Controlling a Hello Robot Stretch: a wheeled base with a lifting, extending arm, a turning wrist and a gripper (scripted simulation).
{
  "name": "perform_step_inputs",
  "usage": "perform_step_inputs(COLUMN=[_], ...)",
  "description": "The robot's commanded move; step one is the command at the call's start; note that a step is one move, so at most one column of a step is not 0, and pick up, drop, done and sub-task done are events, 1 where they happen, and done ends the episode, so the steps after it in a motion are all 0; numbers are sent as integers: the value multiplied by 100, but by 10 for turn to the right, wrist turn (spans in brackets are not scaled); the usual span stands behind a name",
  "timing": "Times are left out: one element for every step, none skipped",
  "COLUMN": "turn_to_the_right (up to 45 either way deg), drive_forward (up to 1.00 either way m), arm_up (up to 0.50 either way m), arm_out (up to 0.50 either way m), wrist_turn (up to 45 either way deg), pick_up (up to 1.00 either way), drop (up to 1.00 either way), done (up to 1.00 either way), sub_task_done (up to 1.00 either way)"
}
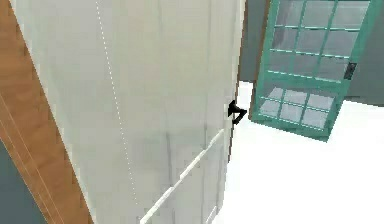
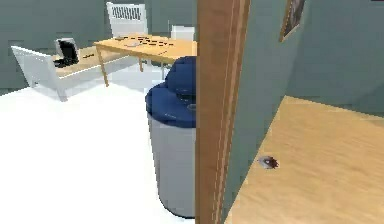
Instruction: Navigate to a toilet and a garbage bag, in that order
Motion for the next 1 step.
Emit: perform_step_inputs(turn_to_the_right=[420], drive_forward=[0], arm_up=[0], arm_out=[0], wrist_turn=[0], pick_up=[0], drop=[0], done=[0], sub_task_done=[0])
